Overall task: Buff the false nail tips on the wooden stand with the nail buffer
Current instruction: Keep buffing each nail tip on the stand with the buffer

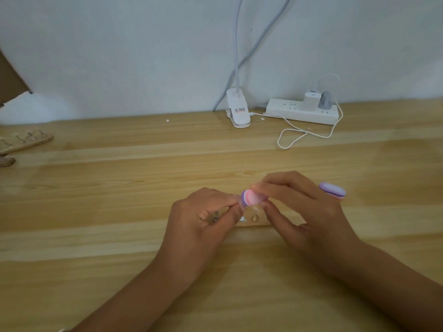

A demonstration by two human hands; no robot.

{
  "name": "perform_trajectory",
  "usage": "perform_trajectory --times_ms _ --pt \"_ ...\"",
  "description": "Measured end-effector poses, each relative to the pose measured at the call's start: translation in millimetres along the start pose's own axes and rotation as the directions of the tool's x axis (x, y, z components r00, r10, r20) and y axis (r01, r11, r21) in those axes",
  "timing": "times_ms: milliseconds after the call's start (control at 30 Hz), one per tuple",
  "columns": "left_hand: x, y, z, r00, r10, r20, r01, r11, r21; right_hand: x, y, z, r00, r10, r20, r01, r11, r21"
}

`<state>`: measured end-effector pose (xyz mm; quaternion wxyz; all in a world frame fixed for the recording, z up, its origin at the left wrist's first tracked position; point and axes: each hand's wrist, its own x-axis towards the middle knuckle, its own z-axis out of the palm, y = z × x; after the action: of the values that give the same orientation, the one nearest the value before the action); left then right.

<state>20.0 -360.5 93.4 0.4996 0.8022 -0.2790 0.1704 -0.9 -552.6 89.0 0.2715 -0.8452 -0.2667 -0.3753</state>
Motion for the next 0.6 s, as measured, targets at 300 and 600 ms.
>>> perform_trajectory --times_ms 300,600 --pt "1 -2 0 1.000 -0.005 0.024 0.007 0.998 -0.066 -1 3 1 1.000 0.010 0.009 -0.011 0.998 0.069" --pt "2 -4 0 0.999 0.034 0.023 -0.034 0.999 -0.007 -1 4 1 1.000 0.005 -0.003 -0.005 0.998 0.063"
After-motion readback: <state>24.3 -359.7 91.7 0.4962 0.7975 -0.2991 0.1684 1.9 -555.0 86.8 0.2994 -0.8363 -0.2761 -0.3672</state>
